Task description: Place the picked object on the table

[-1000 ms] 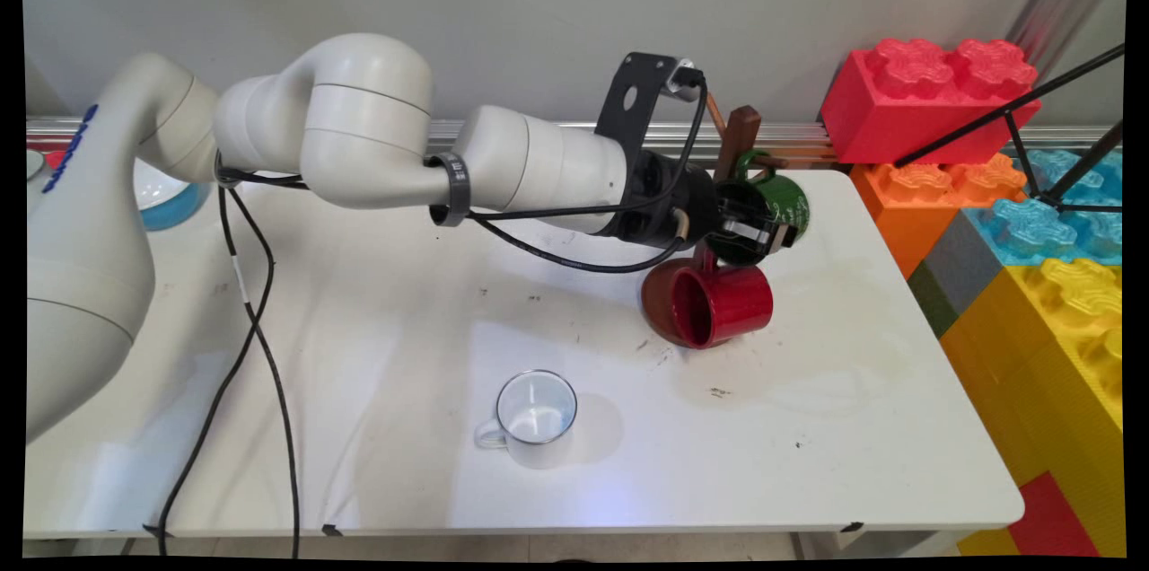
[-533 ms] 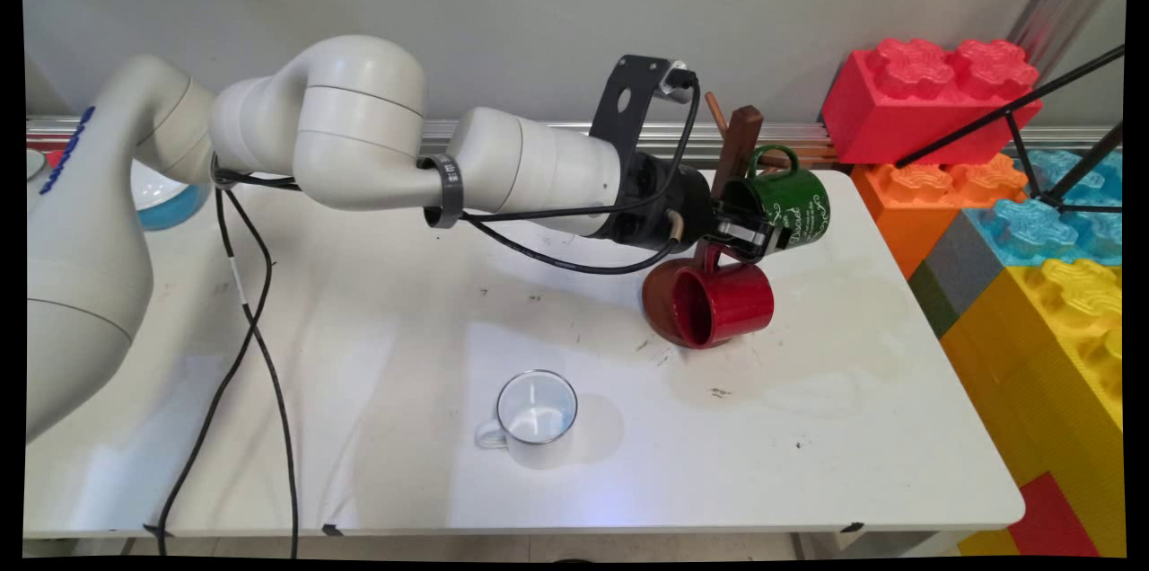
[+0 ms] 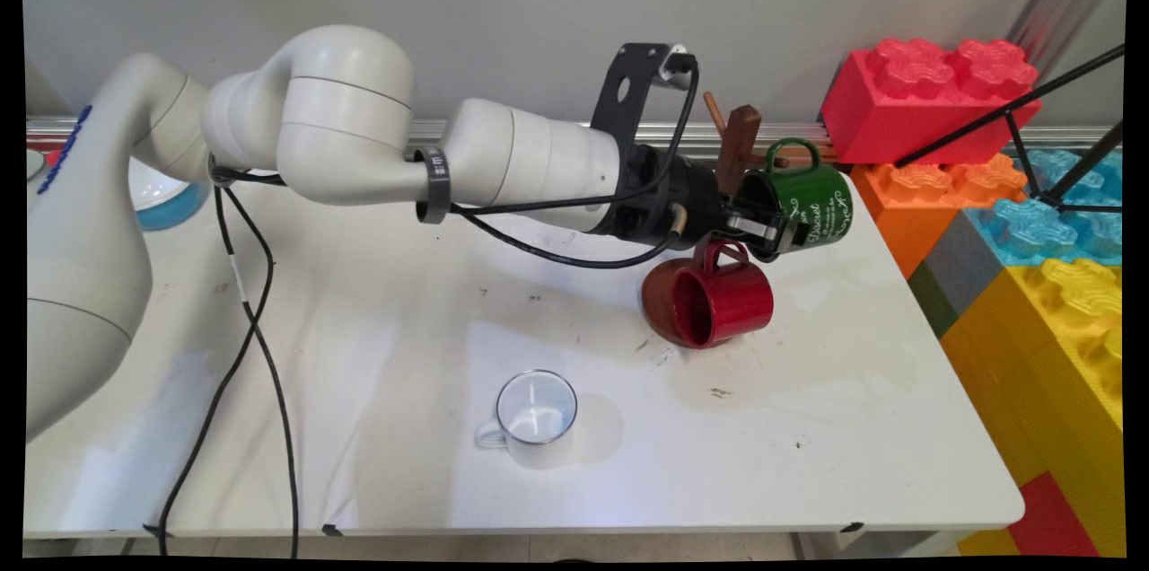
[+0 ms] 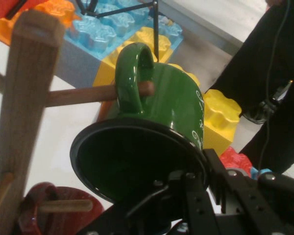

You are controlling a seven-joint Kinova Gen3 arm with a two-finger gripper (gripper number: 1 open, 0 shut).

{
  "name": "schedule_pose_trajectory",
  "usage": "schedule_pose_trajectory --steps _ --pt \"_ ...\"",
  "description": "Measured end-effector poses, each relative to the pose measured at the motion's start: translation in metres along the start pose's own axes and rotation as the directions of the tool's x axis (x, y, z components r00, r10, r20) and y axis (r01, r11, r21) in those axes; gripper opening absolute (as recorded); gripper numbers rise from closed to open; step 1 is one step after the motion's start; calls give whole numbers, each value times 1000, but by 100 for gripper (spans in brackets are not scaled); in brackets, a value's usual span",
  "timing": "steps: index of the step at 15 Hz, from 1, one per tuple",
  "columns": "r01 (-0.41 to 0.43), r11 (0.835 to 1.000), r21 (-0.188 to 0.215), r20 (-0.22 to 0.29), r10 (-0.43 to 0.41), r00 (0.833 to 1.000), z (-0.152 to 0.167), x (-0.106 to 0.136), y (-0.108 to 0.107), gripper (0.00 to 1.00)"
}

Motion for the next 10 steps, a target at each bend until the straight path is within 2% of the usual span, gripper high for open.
schedule_pose_trajectory --steps 3,10 --pt "3 1000 -24 3 -3 1000 -5 1 7 0" --pt "4 996 -90 51 1 999 -24 -4 28 0"
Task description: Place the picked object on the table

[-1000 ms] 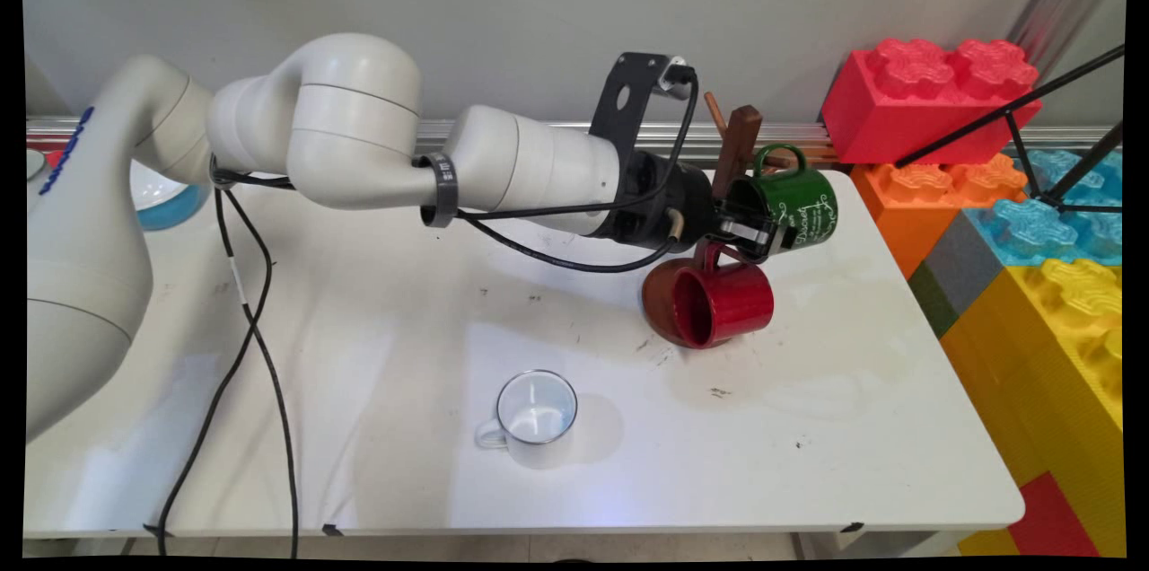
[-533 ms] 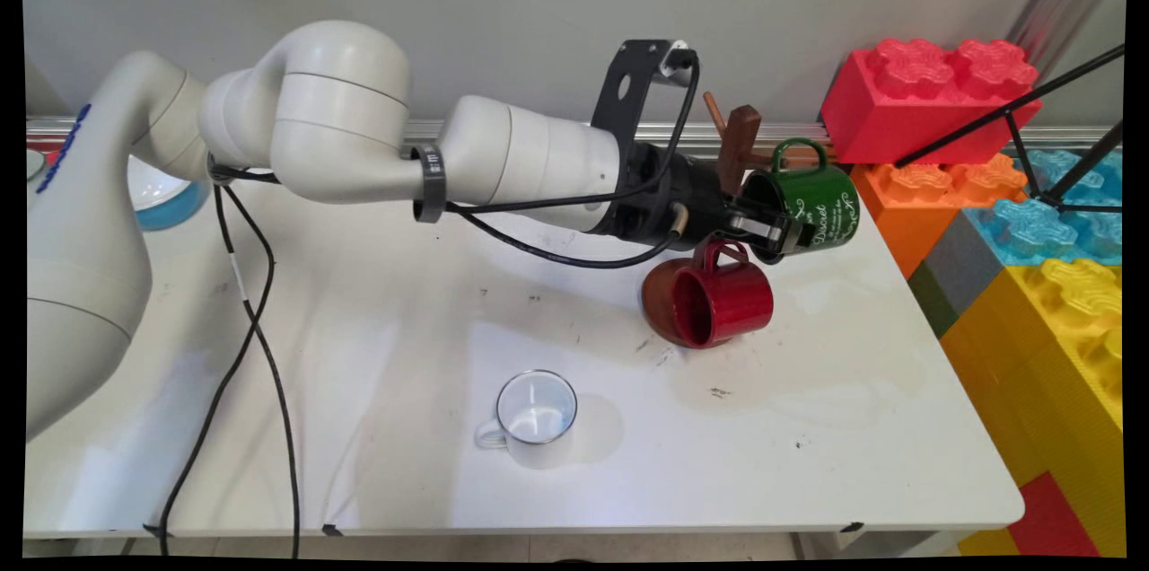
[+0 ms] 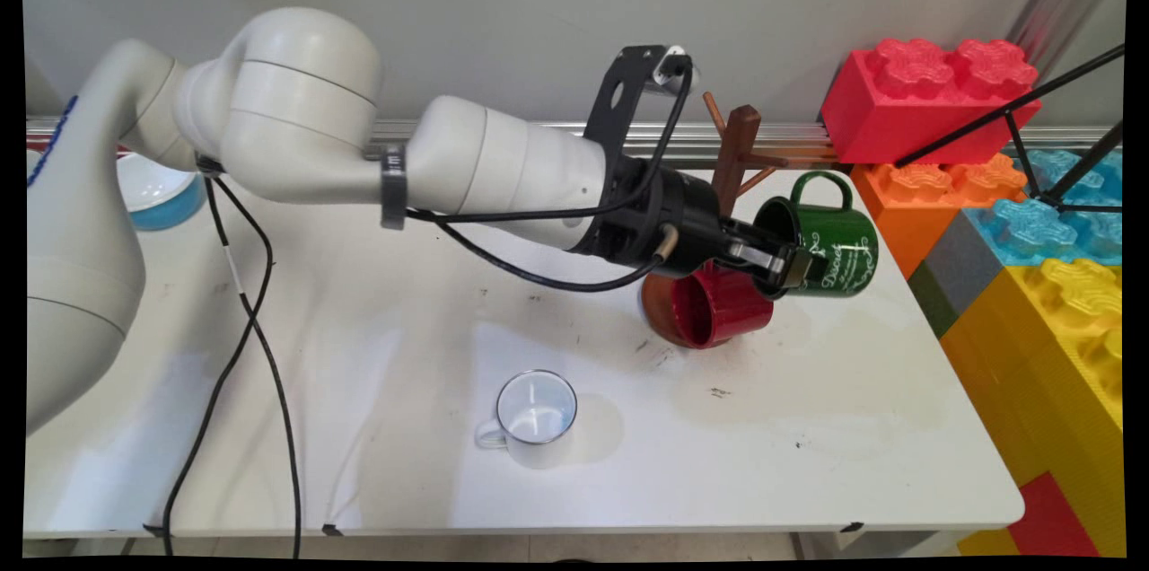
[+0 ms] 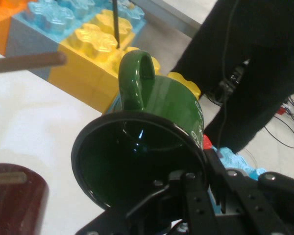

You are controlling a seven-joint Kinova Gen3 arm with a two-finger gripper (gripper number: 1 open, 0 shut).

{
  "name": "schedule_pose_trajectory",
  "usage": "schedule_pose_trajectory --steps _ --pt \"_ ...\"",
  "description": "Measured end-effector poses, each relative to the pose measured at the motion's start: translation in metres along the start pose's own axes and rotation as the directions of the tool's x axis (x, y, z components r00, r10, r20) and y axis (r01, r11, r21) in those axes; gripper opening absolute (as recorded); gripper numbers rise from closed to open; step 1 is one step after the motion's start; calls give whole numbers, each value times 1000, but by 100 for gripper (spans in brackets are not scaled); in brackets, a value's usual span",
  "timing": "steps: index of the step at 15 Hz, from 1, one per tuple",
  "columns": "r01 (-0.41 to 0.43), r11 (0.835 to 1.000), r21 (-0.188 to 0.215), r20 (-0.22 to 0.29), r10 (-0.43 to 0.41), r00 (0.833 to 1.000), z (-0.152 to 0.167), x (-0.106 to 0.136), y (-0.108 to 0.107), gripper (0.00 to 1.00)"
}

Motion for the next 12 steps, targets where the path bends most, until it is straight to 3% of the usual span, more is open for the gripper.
schedule_pose_trajectory --steps 4,9,12 --pt "-17 1000 -10 22 17 1000 -12 0 4 0" --pt "-95 995 24 73 93 993 -38 7 -2 0" --pt "-162 986 45 121 155 980 -58 13 -8 0"
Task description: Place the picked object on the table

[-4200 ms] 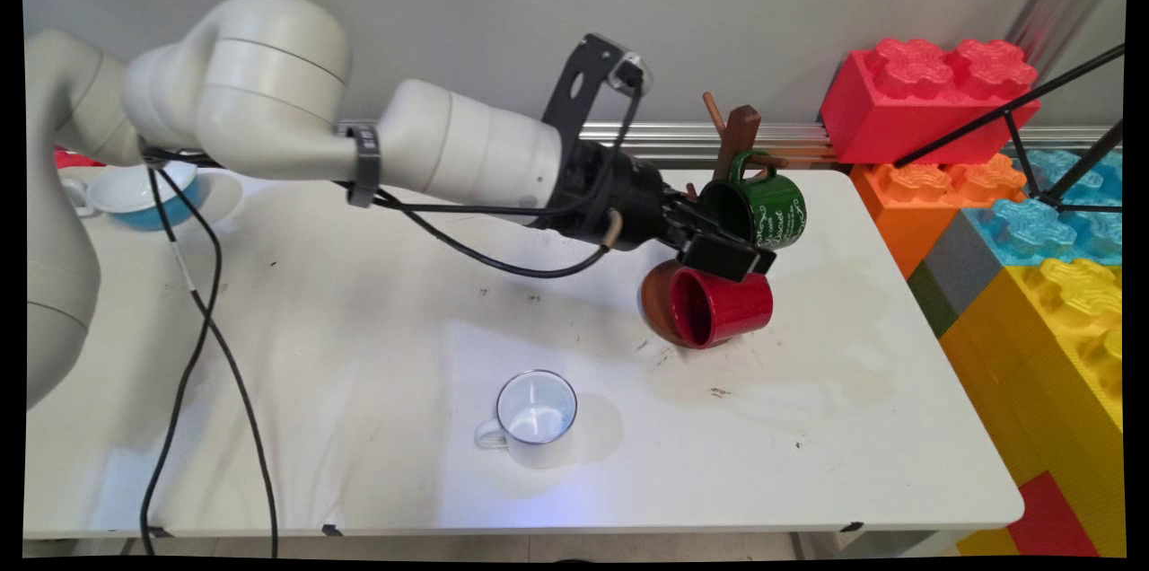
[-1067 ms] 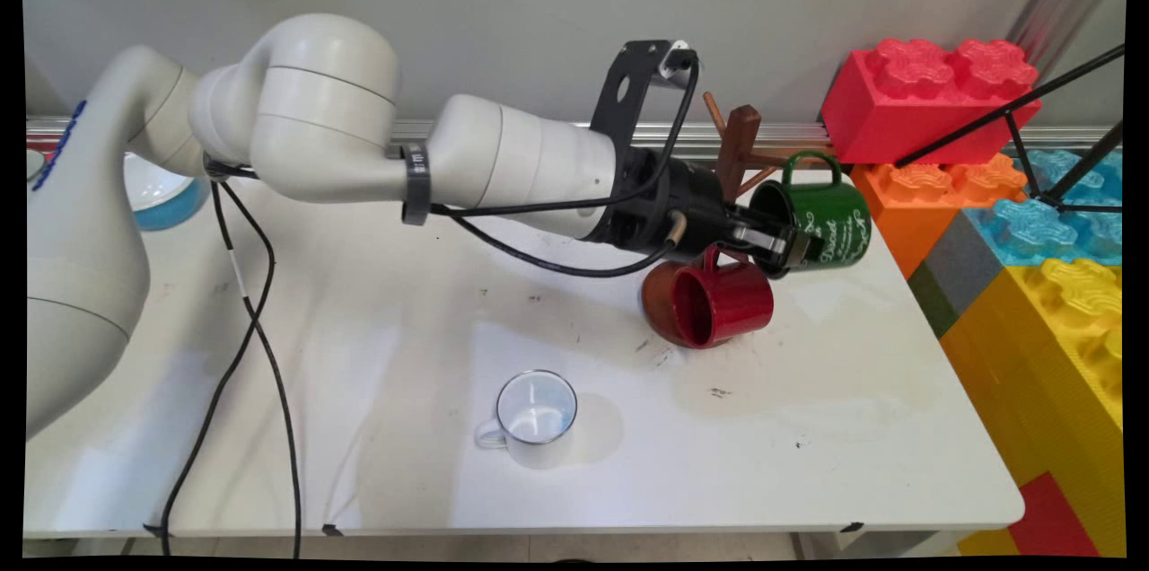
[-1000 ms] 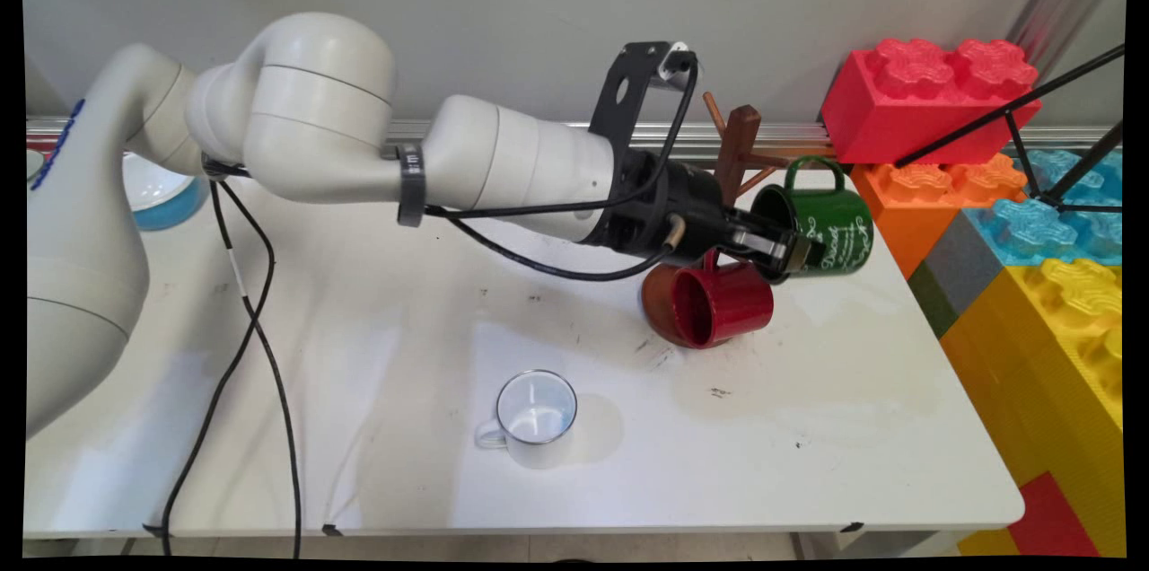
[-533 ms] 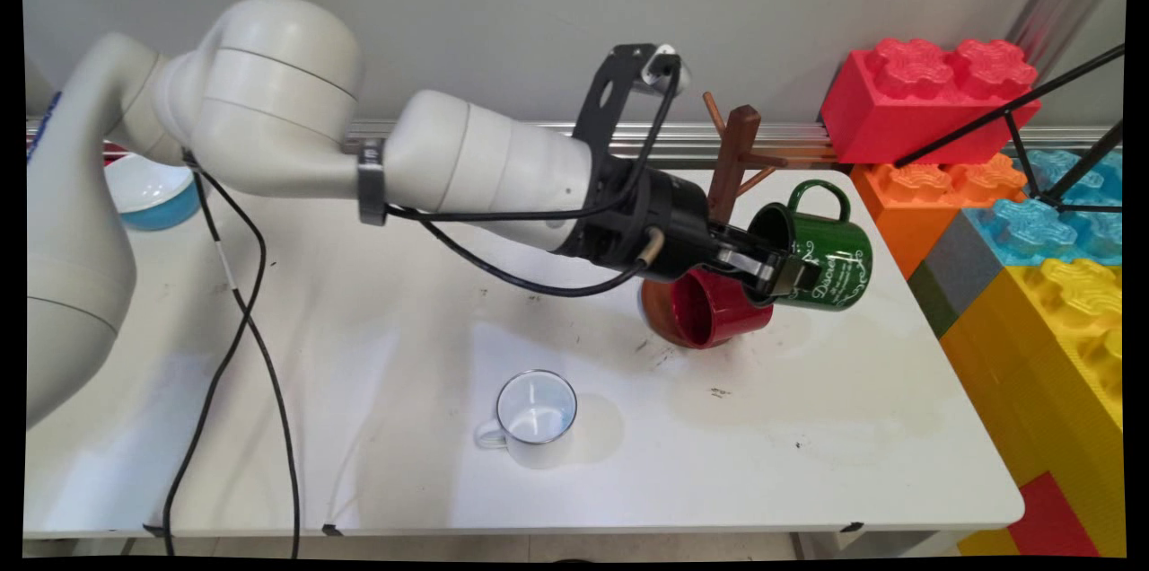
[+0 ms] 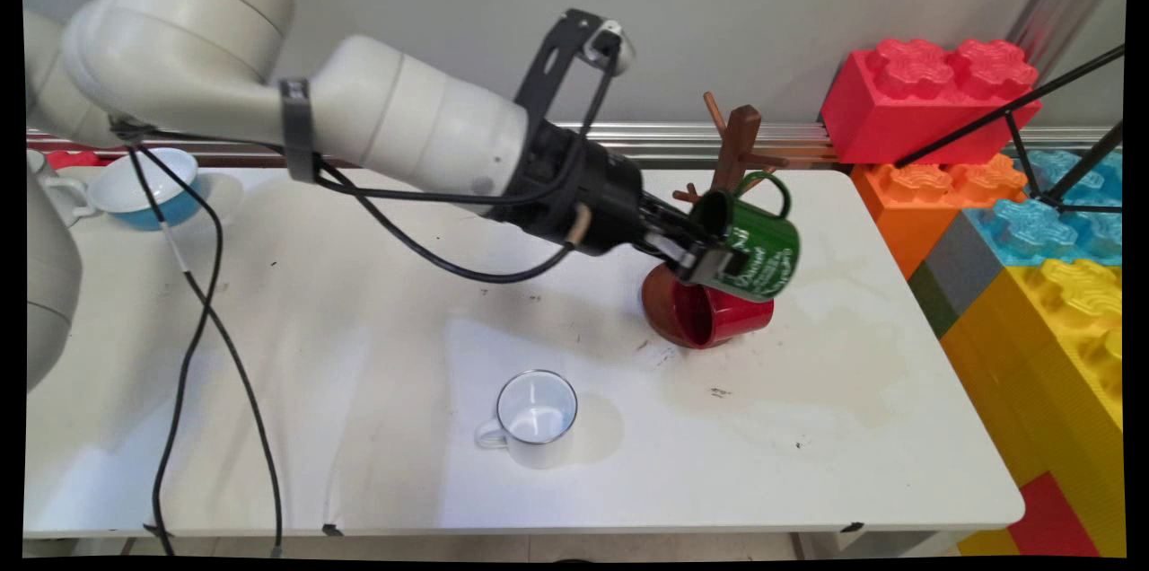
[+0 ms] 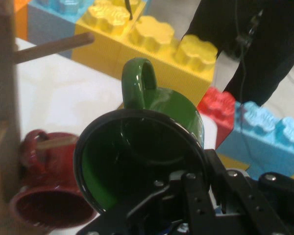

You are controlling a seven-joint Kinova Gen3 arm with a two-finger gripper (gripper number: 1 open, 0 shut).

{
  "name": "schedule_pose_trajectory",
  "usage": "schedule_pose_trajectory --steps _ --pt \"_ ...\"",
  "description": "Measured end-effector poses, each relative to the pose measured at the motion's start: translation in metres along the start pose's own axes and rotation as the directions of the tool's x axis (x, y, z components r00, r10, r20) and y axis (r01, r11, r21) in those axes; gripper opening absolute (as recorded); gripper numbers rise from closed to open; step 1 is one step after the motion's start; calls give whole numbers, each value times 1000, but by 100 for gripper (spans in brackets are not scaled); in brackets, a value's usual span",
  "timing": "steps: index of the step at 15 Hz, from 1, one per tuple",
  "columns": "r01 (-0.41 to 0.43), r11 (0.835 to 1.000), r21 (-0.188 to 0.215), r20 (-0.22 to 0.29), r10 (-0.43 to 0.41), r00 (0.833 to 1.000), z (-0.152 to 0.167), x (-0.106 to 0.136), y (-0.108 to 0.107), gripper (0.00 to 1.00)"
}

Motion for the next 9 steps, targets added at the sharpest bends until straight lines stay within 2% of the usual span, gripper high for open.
schedule_pose_trajectory --steps 5,9 --pt "-103 994 42 104 98 990 -32 -1 -14 0" --pt "-210 975 76 206 191 960 -57 -2 -29 0"
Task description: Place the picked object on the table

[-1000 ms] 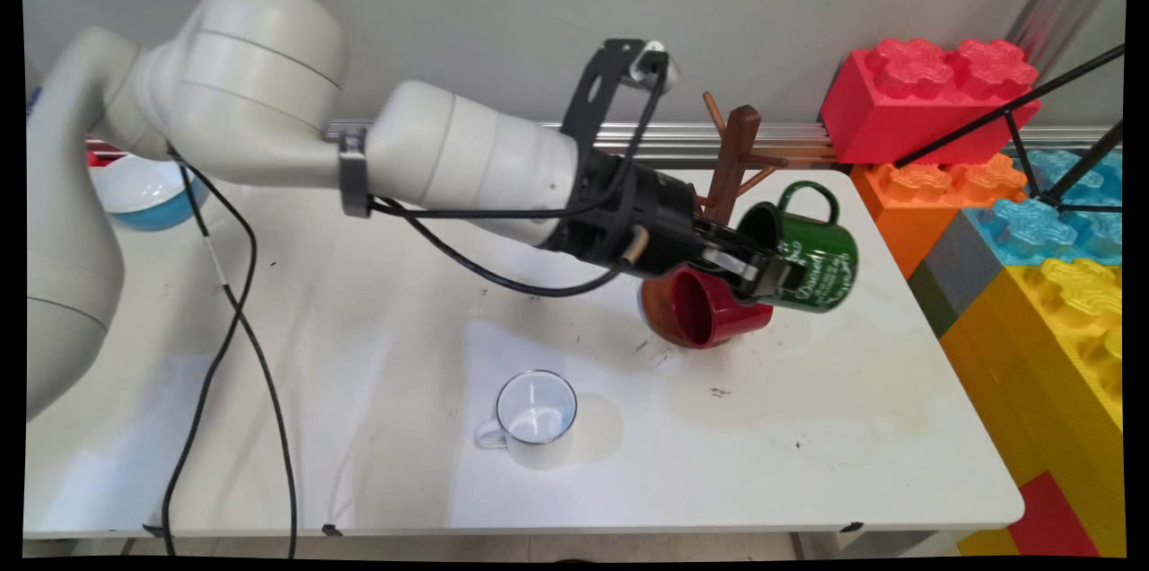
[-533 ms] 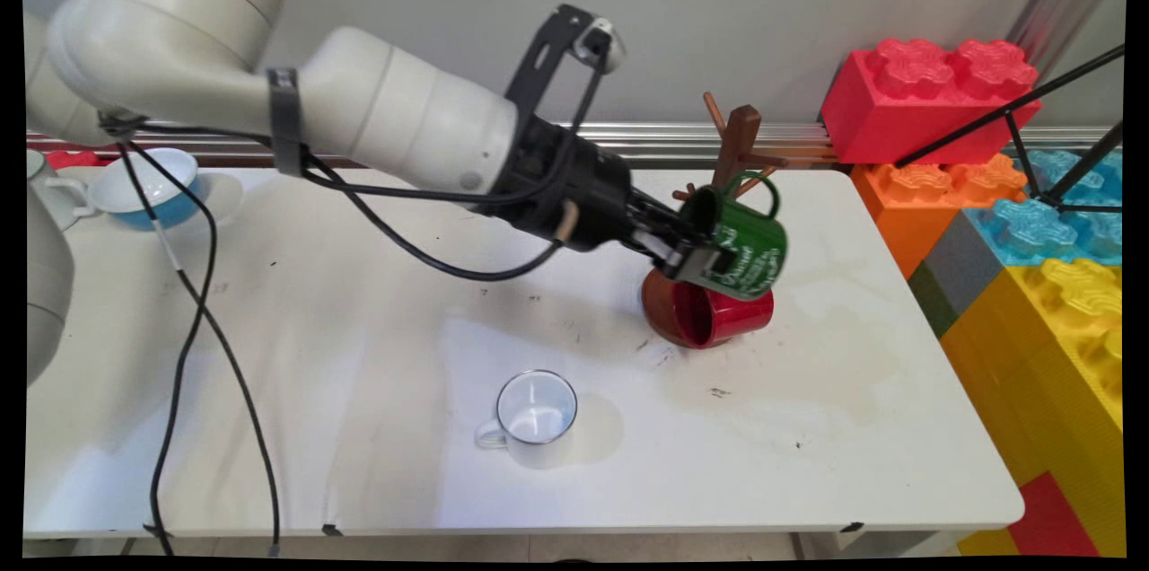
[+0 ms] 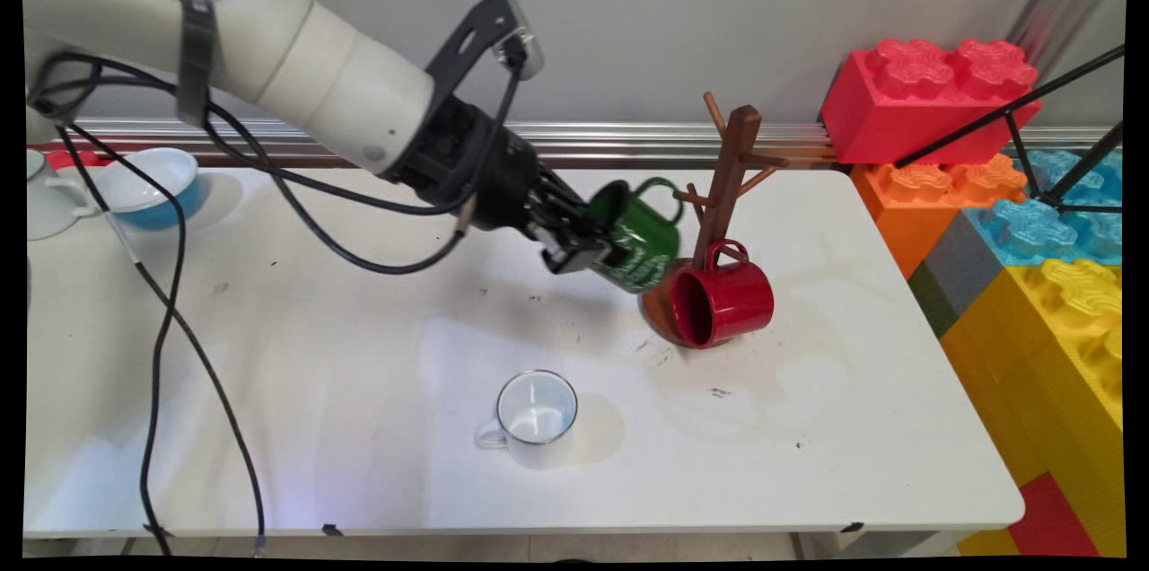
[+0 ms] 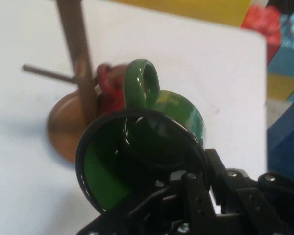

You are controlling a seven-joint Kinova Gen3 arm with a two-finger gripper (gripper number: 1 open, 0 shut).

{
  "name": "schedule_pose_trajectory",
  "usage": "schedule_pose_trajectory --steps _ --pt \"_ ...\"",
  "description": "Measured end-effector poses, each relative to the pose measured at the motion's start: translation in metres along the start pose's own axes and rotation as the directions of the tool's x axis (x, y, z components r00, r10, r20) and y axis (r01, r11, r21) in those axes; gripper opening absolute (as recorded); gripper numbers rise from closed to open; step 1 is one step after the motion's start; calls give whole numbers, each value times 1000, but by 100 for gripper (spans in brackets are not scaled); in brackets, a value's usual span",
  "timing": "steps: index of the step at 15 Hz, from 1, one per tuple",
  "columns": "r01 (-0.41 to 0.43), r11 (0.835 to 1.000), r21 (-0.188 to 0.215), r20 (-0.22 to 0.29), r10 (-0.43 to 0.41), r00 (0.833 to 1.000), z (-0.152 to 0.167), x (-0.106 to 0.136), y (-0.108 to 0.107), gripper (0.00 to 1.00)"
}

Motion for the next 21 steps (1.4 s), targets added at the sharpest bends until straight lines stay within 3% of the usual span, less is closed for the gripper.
schedule_pose_trajectory --steps 3,7,11,16,21 --pt "-82 995 54 75 78 994 -12 -4 -14 0" --pt "-181 977 116 161 161 974 -13 -5 -29 0" --pt "-266 947 178 247 219 944 1 -4 -43 0" --pt "-354 912 209 348 269 898 30 -2 -54 0" --pt "-409 889 207 431 292 854 58 -5 -64 0"
